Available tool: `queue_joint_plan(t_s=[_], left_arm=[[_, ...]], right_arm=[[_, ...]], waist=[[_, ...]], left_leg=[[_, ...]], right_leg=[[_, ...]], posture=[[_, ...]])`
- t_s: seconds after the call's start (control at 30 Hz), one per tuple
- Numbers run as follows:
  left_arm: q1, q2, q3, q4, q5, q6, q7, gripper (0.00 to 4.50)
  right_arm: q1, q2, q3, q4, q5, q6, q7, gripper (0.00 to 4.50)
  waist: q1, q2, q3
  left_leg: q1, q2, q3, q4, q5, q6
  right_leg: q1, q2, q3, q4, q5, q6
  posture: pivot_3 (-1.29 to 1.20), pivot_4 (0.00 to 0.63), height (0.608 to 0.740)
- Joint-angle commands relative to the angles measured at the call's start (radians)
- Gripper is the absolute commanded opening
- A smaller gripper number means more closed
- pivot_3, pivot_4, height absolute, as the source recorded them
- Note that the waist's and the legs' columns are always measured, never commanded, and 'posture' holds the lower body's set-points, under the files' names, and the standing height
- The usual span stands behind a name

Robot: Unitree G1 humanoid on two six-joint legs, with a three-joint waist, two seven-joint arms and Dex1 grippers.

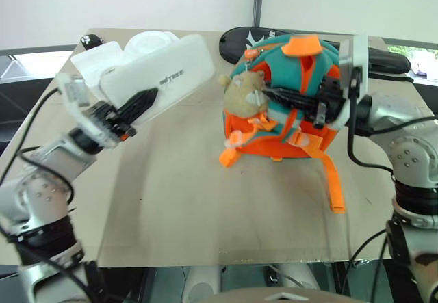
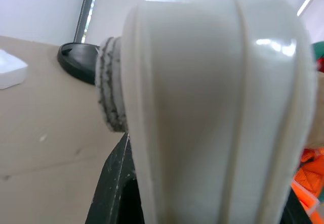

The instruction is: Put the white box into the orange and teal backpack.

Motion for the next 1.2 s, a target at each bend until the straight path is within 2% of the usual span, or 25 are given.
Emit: queue_joint_plan(t_s=[0.03,0.1,0.23,0.43,0.73,0.83,1.07,1.2], left_arm=[[0.022,0.069,0.037,-0.101,-0.094,-0.003,-0.13,0.98],[0.03,0.096,0.031,-0.102,-0.11,-0.001,-0.165,0.98],[0.044,0.128,-0.057,-0.106,-0.012,-0.074,-0.226,0.98],[-0.031,0.104,-0.099,-0.051,0.027,-0.142,-0.21,0.98],[-0.128,0.07,-0.103,0.029,-0.005,-0.151,-0.213,0.98],[-0.128,0.086,-0.128,0.044,0.037,-0.171,-0.258,0.98],[-0.078,0.087,-0.246,-0.003,0.132,-0.248,-0.354,0.98],[-0.139,0.063,-0.367,-0.003,0.245,-0.336,-0.36,0.98]], right_arm=[[0.011,-0.042,-0.001,-0.019,-0.033,-0.054,0.043,0.03],[0.015,-0.048,0.002,-0.013,-0.041,-0.066,0.053,0.03],[0.019,-0.053,0.003,-0.015,-0.041,-0.075,0.068,0.03],[0.069,-0.08,-0.037,-0.043,0.02,-0.058,0.1,0.03],[0.118,-0.109,-0.056,-0.053,0.026,-0.068,0.09,0.03],[0.121,-0.112,-0.06,-0.056,0.026,-0.069,0.086,0.03],[0.115,-0.102,-0.059,-0.076,0.041,-0.066,0.063,0.03],[0.113,-0.109,-0.057,-0.095,0.062,-0.057,0.065,0.03]], waist=[[0.0,0.0,0.0],[-0.002,0.0,0.0],[-0.003,0.0,0.0],[0.008,-0.001,0.0],[0.004,0.0,0.0],[0.001,-0.001,0.0],[0.002,-0.001,0.0],[0.008,-0.001,0.0]], left_leg=[[0.0,0.0,-0.001,0.0,0.0,0.0],[0.001,0.0,-0.001,0.001,0.0,0.0],[0.005,0.001,-0.001,0.002,0.0,0.0],[0.002,0.0,-0.002,0.004,0.0,0.0],[0.002,0.0,-0.003,0.004,0.0,0.0],[0.002,0.0,-0.003,0.005,0.0,0.0],[0.001,0.0,-0.003,0.004,0.0,0.0],[0.001,0.0,-0.003,0.005,0.0,0.0]], right_leg=[[0.0,0.0,0.0,0.0,0.0,0.0],[0.001,0.0,0.0,0.001,-0.002,-0.003],[0.003,0.001,0.0,0.003,-0.002,-0.003],[0.003,0.001,-0.001,0.002,0.0,0.0],[0.004,0.001,-0.002,0.002,0.0,0.0],[0.003,0.001,-0.002,0.002,0.0,0.0],[0.003,0.001,-0.002,0.002,0.0,0.0],[0.004,0.001,-0.002,0.002,0.0,0.0]], posture=[[0.0,0.15,0.74],[0.0,0.15,0.74],[0.0,0.15,0.74],[0.0,0.15,0.74],[0.0,0.15,0.74],[0.0,0.15,0.74],[0.0,0.15,0.74],[0.0,0.15,0.74]])
